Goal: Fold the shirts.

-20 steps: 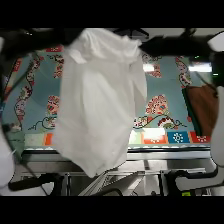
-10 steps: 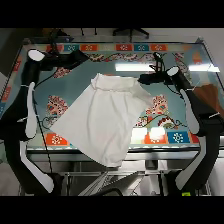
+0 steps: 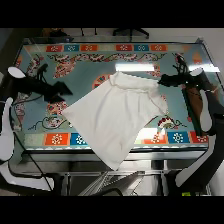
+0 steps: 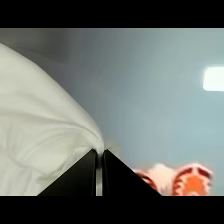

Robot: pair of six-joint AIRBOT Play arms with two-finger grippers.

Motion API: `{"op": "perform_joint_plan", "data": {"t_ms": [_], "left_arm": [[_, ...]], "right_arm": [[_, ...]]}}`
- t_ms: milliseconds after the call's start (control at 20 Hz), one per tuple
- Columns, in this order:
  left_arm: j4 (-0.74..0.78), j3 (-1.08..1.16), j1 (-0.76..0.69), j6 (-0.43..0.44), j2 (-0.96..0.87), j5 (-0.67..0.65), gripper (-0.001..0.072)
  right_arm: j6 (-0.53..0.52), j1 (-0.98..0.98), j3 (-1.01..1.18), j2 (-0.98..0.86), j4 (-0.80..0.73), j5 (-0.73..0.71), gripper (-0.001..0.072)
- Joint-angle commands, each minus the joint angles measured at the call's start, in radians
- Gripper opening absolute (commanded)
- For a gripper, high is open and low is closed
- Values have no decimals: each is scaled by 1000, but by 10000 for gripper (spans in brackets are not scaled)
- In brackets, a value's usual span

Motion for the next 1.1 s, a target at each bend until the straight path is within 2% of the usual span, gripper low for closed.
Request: {"op": "perform_joint_plan", "data": {"t_ms": [0, 200, 400, 500, 550, 600, 900, 1050], "left_arm": [[118, -329, 6, -37, 163, 136, 689], [-55, -549, -50, 8, 176, 369, 689], [-162, -549, -138, 55, 70, 531, 684], [-176, -480, -160, 72, 10, 548, 407], [-175, -431, -163, 72, -20, 547, 181], [-175, -375, -157, 72, -49, 545, 15], [-174, 136, -60, 58, -186, 526, 13], [-174, 360, -45, 65, -288, 508, 14]], "right_arm": [[26, -77, 0, 4, -21, 115, 22], [24, -63, 0, 4, -18, 116, 22], [25, -47, 0, 5, -11, 120, 22], [24, -47, 0, 5, -11, 136, 22], [24, -48, 0, 5, -14, 149, 22], [26, -52, 0, 5, -29, 166, 22], [114, -66, -40, 56, -167, 380, 20], [138, -42, -246, 189, -167, 405, 20]]}}
